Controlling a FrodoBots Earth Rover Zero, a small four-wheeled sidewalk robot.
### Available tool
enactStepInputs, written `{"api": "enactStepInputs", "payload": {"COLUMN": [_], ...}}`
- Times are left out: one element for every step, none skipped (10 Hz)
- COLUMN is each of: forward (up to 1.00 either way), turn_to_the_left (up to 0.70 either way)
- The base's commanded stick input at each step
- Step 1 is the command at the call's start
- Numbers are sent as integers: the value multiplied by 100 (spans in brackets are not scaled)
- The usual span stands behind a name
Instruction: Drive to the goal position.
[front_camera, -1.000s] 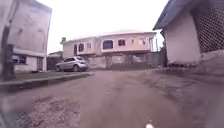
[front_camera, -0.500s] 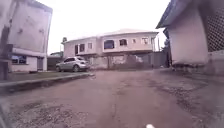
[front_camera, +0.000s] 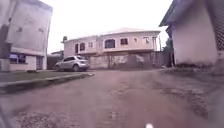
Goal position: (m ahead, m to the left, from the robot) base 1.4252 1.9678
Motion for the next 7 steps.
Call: {"api": "enactStepInputs", "payload": {"forward": [70,70,70,70,70,70,70], "turn_to_the_left": [0,0,0,0,0,0,0]}}
